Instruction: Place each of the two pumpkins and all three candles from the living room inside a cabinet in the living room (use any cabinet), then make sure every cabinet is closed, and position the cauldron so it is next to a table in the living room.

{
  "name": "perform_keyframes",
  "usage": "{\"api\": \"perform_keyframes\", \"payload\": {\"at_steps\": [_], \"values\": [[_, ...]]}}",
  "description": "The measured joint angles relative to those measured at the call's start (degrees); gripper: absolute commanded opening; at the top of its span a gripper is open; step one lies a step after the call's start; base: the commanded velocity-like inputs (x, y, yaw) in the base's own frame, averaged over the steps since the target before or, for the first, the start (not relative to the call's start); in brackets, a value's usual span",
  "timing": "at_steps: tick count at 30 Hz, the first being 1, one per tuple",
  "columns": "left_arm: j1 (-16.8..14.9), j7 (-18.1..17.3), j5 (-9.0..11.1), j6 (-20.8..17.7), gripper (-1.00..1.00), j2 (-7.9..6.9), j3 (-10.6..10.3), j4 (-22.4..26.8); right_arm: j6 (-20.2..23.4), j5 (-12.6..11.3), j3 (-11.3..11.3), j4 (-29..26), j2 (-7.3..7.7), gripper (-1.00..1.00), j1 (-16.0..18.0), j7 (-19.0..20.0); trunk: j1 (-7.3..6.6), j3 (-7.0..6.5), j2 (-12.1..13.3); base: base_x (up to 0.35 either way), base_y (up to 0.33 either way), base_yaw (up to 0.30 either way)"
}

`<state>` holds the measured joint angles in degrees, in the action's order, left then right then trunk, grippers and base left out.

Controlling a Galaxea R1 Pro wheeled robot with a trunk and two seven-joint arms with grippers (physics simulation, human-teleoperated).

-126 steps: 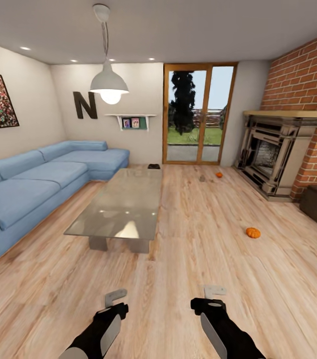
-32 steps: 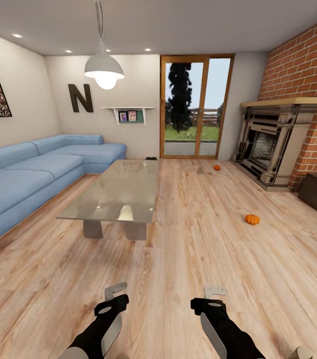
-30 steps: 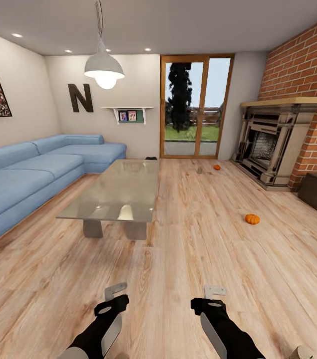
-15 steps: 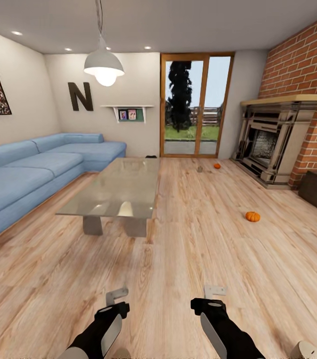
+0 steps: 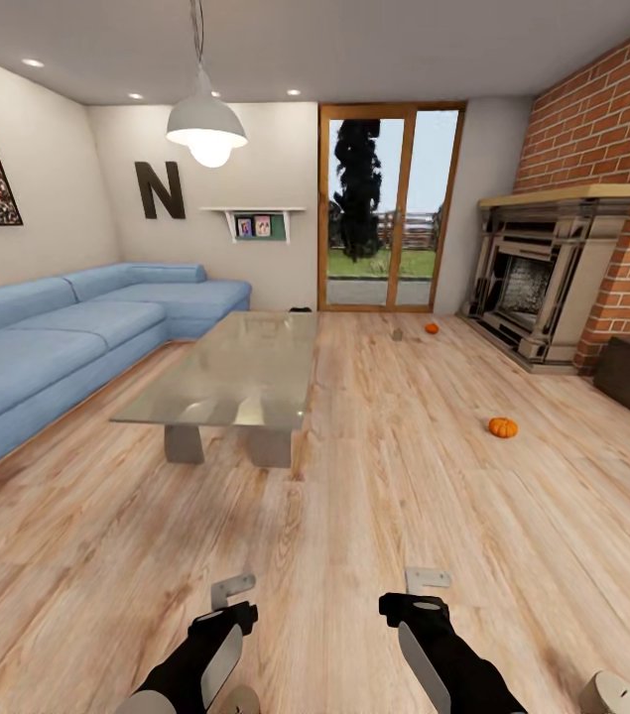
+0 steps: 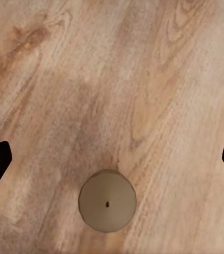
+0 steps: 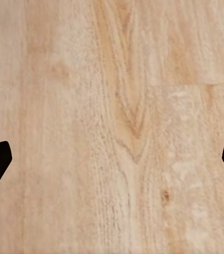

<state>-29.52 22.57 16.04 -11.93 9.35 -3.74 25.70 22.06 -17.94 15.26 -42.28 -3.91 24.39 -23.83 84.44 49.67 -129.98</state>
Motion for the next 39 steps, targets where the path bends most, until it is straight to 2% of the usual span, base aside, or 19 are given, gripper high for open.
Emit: {"api": "perform_keyframes", "payload": {"at_steps": [11,39], "values": [[0.0,0.0,0.0,0.01,1.0,0.01,0.0,-0.04,0.04,0.0,-0.04,0.0,0.0,1.0,0.0,0.0,2.42,1.97,-4.41,0.0,0.0,0.0],[-0.01,0.0,-0.01,0.19,1.0,0.04,0.0,-0.03,-0.34,0.0,0.04,-0.01,0.0,1.0,0.0,0.08,2.42,1.77,-4.43,0.0,0.0,-0.015]]}}
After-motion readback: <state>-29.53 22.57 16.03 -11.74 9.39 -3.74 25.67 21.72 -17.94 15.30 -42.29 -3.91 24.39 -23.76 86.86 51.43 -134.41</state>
